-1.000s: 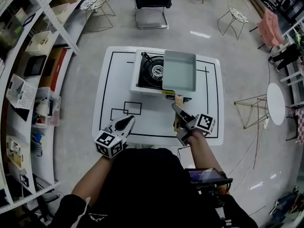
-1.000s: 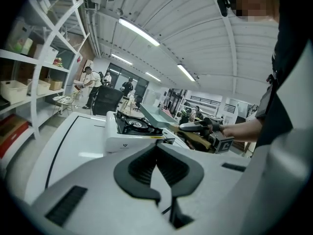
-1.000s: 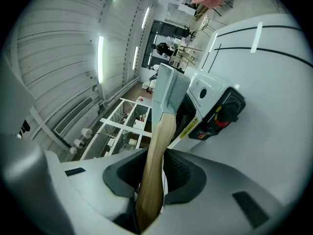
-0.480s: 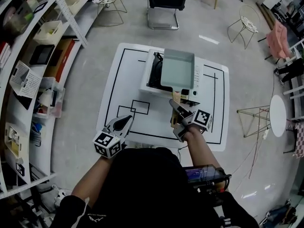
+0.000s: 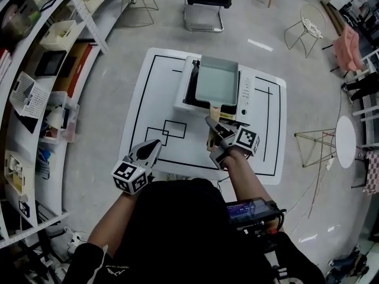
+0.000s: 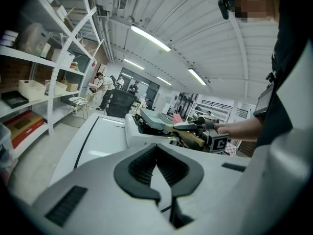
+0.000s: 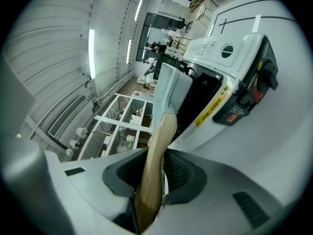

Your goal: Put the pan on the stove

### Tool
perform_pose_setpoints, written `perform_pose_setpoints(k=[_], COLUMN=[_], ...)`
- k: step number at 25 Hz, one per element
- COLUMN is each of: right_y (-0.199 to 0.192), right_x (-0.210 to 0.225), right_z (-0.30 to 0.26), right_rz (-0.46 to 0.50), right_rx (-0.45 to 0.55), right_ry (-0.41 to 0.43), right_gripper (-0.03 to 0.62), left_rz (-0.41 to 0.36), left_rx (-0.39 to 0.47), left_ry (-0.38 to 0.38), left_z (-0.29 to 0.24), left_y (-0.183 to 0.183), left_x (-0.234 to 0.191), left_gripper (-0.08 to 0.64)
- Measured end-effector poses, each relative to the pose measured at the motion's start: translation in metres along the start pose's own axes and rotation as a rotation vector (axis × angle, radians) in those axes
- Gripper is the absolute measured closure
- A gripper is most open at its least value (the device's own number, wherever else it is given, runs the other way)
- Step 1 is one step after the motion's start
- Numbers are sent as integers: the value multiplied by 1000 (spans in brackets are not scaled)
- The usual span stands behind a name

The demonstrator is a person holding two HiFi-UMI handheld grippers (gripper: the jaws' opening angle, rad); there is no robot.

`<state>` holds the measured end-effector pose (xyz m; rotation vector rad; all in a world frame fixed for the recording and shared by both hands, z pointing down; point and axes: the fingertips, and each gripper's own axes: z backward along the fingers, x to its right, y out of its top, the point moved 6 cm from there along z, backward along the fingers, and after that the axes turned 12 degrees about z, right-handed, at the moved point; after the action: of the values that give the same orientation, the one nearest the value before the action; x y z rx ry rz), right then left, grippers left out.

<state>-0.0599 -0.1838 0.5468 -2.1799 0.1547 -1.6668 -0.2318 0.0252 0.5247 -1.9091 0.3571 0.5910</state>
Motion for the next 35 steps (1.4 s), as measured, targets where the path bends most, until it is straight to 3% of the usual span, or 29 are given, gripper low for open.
perform_pose_setpoints(k=[23, 35], right_y=[-3, -5], right_x=[-6, -4], right_z=[-17, -3], right_rz=[-9, 66], right_rx=[52, 98], right_ry=[10, -24], right_gripper=[461, 379], left_rz=[-9, -17], left_rx=[-36, -57], left_ry=[-33, -66], left_z=[2, 0], left_y=[-1, -4], left_x=[-13, -12], left_gripper=[551, 551])
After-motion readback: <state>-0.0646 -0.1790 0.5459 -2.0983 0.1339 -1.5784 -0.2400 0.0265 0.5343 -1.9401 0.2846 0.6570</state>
